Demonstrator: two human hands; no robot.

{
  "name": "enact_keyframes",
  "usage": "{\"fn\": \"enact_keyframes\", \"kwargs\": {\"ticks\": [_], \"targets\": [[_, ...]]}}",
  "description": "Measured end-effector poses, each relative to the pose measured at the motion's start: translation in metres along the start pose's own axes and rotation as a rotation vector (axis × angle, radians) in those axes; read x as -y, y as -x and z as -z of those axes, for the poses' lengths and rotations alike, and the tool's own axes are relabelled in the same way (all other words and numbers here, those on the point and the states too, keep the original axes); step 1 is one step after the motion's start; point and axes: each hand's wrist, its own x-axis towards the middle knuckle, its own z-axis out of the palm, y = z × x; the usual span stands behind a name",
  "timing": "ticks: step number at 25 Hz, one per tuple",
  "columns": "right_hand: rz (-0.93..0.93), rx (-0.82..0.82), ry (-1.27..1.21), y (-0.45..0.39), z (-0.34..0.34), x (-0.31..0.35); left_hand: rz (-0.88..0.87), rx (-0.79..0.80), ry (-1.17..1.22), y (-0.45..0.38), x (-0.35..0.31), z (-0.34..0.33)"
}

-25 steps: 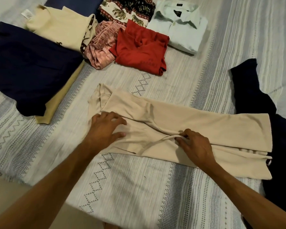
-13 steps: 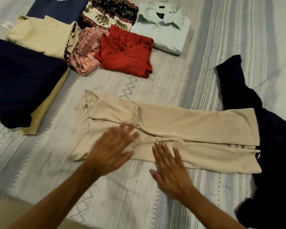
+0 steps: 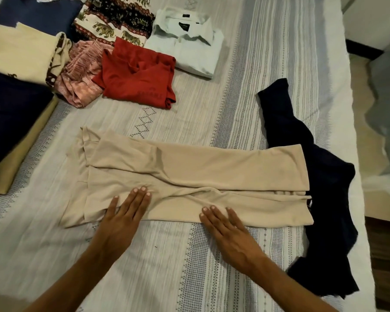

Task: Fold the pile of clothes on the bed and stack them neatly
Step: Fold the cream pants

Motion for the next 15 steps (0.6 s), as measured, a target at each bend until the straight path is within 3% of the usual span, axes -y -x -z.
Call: {"fn": "enact_keyframes", "kwargs": {"ticks": [2,5,7,9,11,13,15], "targets": [[-0.096,-0.07,-0.104,0.025,0.019,-0.027,0.038,0.02,0.053,0.002,-0.012,0.015],[-0.649,-0.326,-0.236,0.059,0.041,-0.099,0.041,-0.066,0.212,-0.015,-0.046,0.031],[-0.841,-0.243,-0.273,0.081,0.042,-0.148,0.032,-0.126,0.306,-0.043,-0.069,0.033],[-0.791,-0.059,-0.334,0.097,0.039,-0.184,0.062,-0.063,0.347,-0.078,-0.085,0.032],[-0.7,0.01,-0.351,0.105,0.04,-0.206,0.118,-0.012,0.286,-0.105,-0.092,0.03],[-0.682,-0.031,-0.475,0.102,0.047,-0.216,0.165,0.015,0.215,-0.121,-0.092,0.032],[-0.677,-0.196,-0.606,0.096,0.057,-0.219,0.213,0.039,0.247,-0.128,-0.088,0.038]]}}
